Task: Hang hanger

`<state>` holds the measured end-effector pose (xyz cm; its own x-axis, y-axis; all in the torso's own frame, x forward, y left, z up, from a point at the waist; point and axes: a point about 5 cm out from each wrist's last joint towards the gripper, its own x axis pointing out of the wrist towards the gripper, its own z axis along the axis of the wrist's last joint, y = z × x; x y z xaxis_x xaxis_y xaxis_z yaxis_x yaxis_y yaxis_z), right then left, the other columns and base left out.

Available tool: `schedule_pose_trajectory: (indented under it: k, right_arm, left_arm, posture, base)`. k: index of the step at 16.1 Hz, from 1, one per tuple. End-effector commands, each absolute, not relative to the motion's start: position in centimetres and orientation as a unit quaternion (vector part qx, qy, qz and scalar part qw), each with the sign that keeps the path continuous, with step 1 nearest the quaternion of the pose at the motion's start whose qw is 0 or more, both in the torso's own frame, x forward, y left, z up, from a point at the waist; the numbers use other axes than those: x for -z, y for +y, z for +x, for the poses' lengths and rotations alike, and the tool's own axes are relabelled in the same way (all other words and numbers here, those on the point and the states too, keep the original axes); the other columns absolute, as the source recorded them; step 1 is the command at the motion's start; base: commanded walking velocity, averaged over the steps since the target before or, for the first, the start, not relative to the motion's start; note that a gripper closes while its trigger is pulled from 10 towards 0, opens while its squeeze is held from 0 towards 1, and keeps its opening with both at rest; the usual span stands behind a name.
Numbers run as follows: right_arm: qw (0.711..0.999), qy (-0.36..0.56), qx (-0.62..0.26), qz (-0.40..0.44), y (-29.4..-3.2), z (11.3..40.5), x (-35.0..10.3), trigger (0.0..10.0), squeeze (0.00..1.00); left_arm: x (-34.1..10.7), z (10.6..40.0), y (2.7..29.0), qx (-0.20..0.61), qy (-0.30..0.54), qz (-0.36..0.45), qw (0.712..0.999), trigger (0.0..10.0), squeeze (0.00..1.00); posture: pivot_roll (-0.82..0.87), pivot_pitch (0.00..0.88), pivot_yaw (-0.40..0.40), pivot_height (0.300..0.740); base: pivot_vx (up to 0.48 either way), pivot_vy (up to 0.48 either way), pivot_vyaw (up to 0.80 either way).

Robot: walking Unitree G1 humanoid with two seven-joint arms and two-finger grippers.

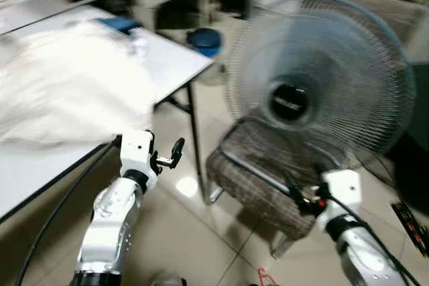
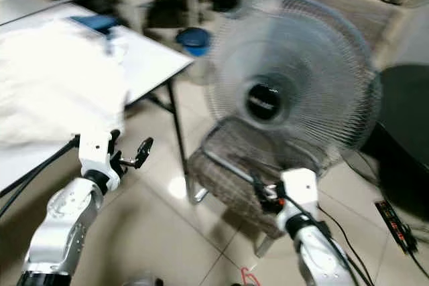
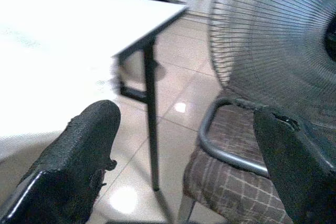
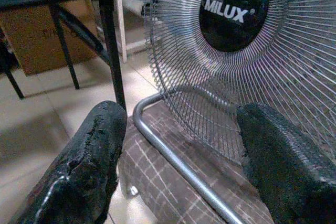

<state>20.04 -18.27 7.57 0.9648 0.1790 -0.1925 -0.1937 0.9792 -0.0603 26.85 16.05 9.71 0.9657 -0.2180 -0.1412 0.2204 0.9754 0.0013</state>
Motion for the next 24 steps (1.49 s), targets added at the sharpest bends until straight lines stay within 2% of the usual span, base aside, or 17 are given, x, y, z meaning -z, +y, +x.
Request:
schedule_pose_trajectory:
  k: [1,2,3,7,11,13,15,18,19,21,22,24]
  right_arm:
    - [0.992,0.085,-0.089,-0.027,-18.5,20.2,-8.4,10.0,0.00]
    - [0.992,0.085,-0.089,-0.025,-18.5,20.3,-8.7,10.0,0.00]
    - [0.991,0.081,-0.103,-0.018,-18.0,20.7,-9.6,10.0,0.00]
    - [0.992,0.089,-0.081,-0.027,-18.3,20.5,-10.3,10.0,0.00]
    - [0.993,0.112,-0.036,-0.021,-18.9,21.3,-9.9,10.0,0.00]
    - [0.994,0.101,-0.039,0.006,-18.5,21.7,-10.4,10.0,0.00]
    - [0.992,0.082,-0.090,0.012,-17.6,23.0,-11.8,10.0,0.00]
    - [0.986,0.099,-0.131,-0.013,-17.1,23.2,-11.0,10.0,0.00]
    - [0.987,0.089,-0.132,-0.004,-16.8,23.4,-11.4,10.0,0.00]
    - [0.992,0.069,-0.102,-0.037,-17.3,24.3,-12.3,10.0,0.00]
    - [0.993,0.080,-0.086,-0.026,-17.8,23.4,-11.5,10.0,0.00]
    - [0.992,0.104,-0.070,-0.034,-18.4,21.6,-9.9,10.0,0.00]
  left_arm:
    - [-10.4,26.9,15.4,0.124,0.072,0.002,0.990,10.0,0.00]
    - [-10.6,26.9,15.1,0.135,0.078,-0.004,0.988,10.0,0.00]
    - [-11.4,26.7,14.1,0.188,0.074,-0.015,0.979,10.0,0.00]
    - [-11.8,27.5,13.7,0.165,0.085,-0.020,0.982,10.0,0.00]
    - [-11.5,28.4,15.1,0.136,0.102,-0.006,0.985,10.0,0.00]
    - [-11.5,28.7,16.5,0.102,0.110,-0.009,0.989,10.0,0.00]
    - [-13.1,28.4,16.3,0.106,0.084,-0.020,0.991,10.0,0.00]
    - [-12.3,26.4,17.0,0.087,0.091,0.015,0.992,10.0,0.00]
    - [-12.3,26.0,17.4,0.077,0.089,-0.002,0.993,10.0,0.00]
    - [-13.4,27.8,16.3,0.122,0.091,0.009,0.988,10.0,0.00]
    - [-12.8,27.4,15.8,0.140,0.094,0.002,0.986,10.0,0.00]
    - [-11.8,27.0,15.0,0.154,0.098,0.037,0.982,10.0,0.00]
  posture:
    - [0.02,0.000,0.002,0.740]
    - [0.02,0.000,0.004,0.740]
    - [-0.02,0.000,0.022,0.740]
    - [-0.03,0.000,0.018,0.740]
    - [-0.04,0.000,0.041,0.740]
    - [0.01,0.000,0.003,0.740]
    - [0.06,0.000,-0.044,0.740]
    - [0.11,0.000,-0.085,0.740]
    - [0.11,0.000,-0.083,0.740]
    - [0.07,0.000,-0.057,0.740]
    - [0.06,0.000,-0.032,0.740]
    - [0.05,0.000,0.009,0.740]
  base:
    - [0.000,0.000,0.80]
    - [0.000,0.000,0.80]
    - [0.000,0.000,0.80]
    - [0.000,0.000,0.80]
    - [0.000,0.000,0.80]
    - [0.000,0.000,0.80]
    - [0.000,0.000,0.80]
    - [0.000,0.000,0.80]
    - [0.000,0.000,0.80]
    - [0.000,0.000,0.80]
    - [0.000,0.000,0.80]
    - [0.000,0.000,0.80]
